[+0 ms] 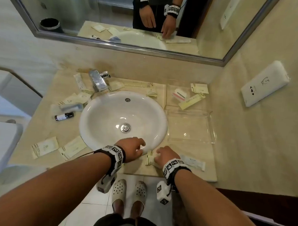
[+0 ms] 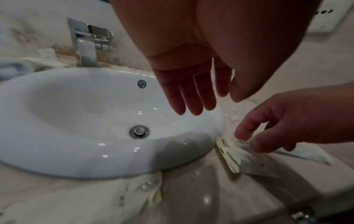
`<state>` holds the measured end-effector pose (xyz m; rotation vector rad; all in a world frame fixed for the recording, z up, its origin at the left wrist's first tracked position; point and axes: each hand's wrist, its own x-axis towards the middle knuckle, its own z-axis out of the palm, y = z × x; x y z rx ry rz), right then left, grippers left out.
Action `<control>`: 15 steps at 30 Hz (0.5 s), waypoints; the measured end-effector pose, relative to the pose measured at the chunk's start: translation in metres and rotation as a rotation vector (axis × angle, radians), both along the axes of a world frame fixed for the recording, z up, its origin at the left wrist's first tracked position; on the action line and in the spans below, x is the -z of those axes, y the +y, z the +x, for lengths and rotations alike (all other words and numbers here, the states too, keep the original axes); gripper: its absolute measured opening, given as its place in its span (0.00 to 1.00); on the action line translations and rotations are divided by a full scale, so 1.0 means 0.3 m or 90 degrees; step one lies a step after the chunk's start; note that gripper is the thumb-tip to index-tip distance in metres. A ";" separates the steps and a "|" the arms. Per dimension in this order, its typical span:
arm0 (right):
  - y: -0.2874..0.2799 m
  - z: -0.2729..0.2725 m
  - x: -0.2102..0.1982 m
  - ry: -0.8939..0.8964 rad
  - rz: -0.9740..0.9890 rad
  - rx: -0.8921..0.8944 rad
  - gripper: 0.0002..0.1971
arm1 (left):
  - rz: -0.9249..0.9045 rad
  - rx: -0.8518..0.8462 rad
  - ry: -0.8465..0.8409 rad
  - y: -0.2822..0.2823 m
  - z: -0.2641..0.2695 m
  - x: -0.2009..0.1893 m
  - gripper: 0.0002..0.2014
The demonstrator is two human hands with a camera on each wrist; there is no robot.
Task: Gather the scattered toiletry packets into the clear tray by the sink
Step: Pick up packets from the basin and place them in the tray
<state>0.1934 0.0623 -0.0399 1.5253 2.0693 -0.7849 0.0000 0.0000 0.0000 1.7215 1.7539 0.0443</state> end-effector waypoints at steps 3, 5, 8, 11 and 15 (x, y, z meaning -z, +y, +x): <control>-0.002 0.000 0.041 -0.058 -0.007 -0.061 0.21 | -0.019 -0.009 0.002 -0.013 0.020 0.030 0.18; -0.013 -0.004 0.057 -0.062 0.009 -0.076 0.20 | -0.034 -0.015 -0.006 -0.031 0.031 0.047 0.18; -0.017 -0.011 0.061 -0.067 0.046 -0.096 0.22 | -0.023 -0.033 -0.015 -0.042 0.022 0.060 0.18; -0.012 -0.015 0.081 -0.053 0.058 -0.108 0.24 | -0.019 -0.059 -0.012 -0.048 0.004 0.069 0.18; 0.002 -0.028 0.093 -0.063 0.057 -0.125 0.20 | -0.008 -0.077 -0.008 -0.053 -0.021 0.085 0.19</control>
